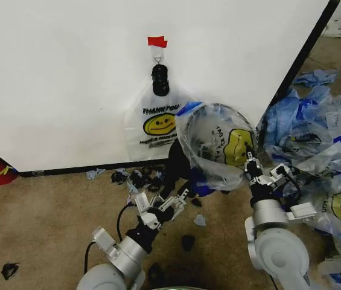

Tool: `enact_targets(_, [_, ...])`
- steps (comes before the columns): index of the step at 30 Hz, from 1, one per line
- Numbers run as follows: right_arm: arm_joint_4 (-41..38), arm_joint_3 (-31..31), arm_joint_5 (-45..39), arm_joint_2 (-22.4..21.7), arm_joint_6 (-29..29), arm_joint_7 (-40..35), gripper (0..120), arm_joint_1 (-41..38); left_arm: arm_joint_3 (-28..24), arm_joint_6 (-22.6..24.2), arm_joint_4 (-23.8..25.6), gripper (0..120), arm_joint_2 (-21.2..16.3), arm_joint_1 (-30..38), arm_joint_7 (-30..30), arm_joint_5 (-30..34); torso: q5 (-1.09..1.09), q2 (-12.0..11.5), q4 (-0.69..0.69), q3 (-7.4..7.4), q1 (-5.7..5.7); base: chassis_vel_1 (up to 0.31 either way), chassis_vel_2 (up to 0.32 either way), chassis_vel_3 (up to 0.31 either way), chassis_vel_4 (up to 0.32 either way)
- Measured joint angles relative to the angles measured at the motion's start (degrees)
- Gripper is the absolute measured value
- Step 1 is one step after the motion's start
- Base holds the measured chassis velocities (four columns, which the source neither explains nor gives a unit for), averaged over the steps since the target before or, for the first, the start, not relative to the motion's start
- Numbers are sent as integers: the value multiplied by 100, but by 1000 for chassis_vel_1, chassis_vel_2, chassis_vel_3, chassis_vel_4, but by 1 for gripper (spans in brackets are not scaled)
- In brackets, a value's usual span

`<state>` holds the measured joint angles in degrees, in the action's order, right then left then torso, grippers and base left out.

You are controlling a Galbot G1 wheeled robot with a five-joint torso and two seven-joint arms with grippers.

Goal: Pick up the garbage bag from the wall and place it over the trash bin.

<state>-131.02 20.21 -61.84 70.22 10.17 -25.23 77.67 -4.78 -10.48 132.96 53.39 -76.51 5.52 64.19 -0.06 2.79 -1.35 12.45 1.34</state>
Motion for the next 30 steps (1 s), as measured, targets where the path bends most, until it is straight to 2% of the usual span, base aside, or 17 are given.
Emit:
enact_targets(5, [10,-11,9,40,-20,1,0,0,-56,-14,-142,98,148,63,-44,-35,1,0,0,0,0,0,0,0,0])
enact_targets(12, [25,-11,17,71,-47,-18,0,-17,-170,-56,-362,88,366,79,-88,-146,1,0,0,0,0,0,0,0,0])
enact_targets(17, [-20,-1,21,89,-68,-28,0,6,-214,-145,-476,67,496,194,-103,-203,1,0,0,0,0,0,0,0,0])
enact_targets(19, [-47,0,22,93,-74,-42,0,7,-243,-169,-507,59,506,232,-103,-217,1,0,-1,0,0,0,0,0,0])
enact_targets(20, [-47,0,22,93,-74,-42,0,7,-243,-169,-507,59,506,232,-103,-217,1,0,-1,0,0,0,0,0,0])
enact_targets(25, [-110,26,22,94,-90,-65,0,39,-264,-180,-519,37,501,240,-88,-227,1,0,0,0,0,0,0,0,0])
enact_targets(27, [-119,33,22,90,-93,-69,0,45,-269,-180,-520,36,502,234,-84,-228,1,0,-1,0,0,0,0,0,0])
enact_targets(30, [-138,45,15,73,-102,-93,0,39,-290,-168,-545,21,512,222,-51,-265,0,0,0,0,0,0,0,0,0])
